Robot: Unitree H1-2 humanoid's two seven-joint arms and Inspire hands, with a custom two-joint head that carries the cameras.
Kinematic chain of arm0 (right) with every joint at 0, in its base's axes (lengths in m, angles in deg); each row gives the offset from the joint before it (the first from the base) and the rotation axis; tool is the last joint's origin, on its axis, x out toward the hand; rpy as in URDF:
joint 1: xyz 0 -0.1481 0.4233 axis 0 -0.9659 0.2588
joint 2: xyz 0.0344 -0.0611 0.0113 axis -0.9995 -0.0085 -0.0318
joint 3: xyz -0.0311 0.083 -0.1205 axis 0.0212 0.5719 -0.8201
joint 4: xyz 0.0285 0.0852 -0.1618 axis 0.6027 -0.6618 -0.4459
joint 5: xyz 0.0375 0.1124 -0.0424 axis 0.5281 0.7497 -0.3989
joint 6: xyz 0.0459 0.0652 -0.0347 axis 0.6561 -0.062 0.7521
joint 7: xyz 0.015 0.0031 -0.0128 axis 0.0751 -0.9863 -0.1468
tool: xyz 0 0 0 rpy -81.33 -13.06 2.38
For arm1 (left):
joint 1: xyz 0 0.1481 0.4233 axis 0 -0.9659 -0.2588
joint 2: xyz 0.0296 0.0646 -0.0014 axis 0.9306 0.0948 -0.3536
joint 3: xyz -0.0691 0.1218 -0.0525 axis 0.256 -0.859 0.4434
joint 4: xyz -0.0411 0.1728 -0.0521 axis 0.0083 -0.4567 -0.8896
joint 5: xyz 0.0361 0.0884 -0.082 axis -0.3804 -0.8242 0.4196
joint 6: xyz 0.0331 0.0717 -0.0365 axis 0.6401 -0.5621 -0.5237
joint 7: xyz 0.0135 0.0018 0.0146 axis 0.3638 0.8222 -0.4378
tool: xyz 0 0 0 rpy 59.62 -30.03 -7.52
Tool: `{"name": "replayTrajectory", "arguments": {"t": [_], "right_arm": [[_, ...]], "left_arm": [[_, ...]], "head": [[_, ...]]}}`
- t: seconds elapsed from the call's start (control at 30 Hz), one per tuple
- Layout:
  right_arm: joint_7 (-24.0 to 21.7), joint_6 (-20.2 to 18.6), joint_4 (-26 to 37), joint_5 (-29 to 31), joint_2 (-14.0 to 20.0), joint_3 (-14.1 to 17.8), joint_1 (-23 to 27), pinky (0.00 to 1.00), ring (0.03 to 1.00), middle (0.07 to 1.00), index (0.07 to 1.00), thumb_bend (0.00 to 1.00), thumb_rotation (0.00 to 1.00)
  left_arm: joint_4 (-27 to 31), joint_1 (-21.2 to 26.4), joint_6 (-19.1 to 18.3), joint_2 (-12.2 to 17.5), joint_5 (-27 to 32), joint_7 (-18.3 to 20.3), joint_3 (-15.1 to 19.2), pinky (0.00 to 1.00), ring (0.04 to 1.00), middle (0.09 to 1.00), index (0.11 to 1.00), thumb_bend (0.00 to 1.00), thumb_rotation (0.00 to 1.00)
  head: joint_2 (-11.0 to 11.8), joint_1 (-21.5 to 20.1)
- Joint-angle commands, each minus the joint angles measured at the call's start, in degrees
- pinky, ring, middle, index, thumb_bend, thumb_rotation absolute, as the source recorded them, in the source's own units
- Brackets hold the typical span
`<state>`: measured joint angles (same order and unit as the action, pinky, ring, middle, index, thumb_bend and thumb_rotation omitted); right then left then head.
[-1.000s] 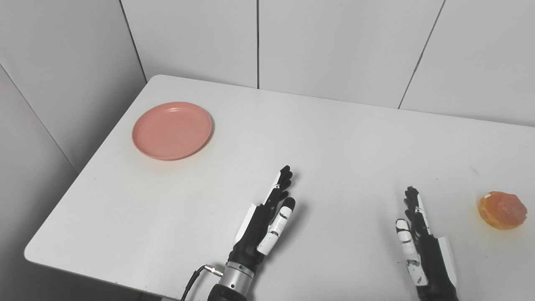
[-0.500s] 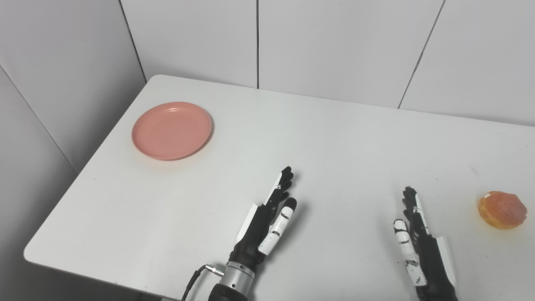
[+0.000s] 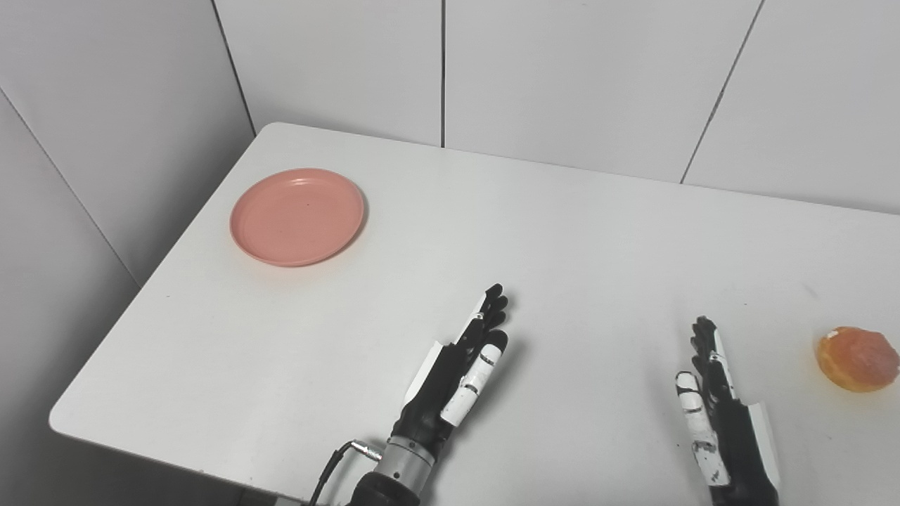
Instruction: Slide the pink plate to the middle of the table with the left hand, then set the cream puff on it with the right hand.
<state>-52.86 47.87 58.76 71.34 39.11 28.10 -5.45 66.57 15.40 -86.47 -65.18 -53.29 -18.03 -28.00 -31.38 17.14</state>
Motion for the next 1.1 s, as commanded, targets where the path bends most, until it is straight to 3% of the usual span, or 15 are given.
{"name": "replayTrajectory", "arguments": {"t": [0.0, 0.5, 0.8, 1.07], "right_arm": [[-0.05, 0.56, -0.95, -0.24, 0.09, 0.30, 0.04, 1.00, 1.000, 1.000, 1.000, 0.12, 1.00], [-0.06, 0.15, -1.73, 0.28, -0.03, 0.69, 0.59, 1.00, 1.000, 1.000, 1.000, 0.12, 1.00], [-0.39, -0.18, -1.62, 0.88, 0.02, 0.79, 0.62, 1.00, 1.000, 1.000, 1.000, 0.12, 1.00], [-0.48, -0.84, -1.15, 1.28, -0.19, 0.72, 0.51, 1.00, 1.000, 1.000, 1.000, 0.12, 1.00]], "left_arm": [[3.19, 1.23, -0.53, -0.11, 1.55, 0.63, 0.12, 0.96, 0.979, 0.992, 0.971, 0.47, 1.00], [11.11, 8.20, -5.41, 2.51, 4.62, 0.40, 6.37, 0.96, 0.969, 0.991, 0.978, 0.50, 1.00], [12.10, 12.50, -6.90, 3.55, 6.26, -0.44, 10.63, 0.98, 0.975, 0.992, 0.987, 0.47, 1.00], [11.43, 16.75, -8.06, 6.51, 8.53, -0.83, 14.95, 0.97, 0.960, 0.972, 0.968, 0.45, 1.00]], "head": [[-0.02, 0.00], [0.43, 0.97], [0.71, 1.91], [0.93, 2.25]]}}
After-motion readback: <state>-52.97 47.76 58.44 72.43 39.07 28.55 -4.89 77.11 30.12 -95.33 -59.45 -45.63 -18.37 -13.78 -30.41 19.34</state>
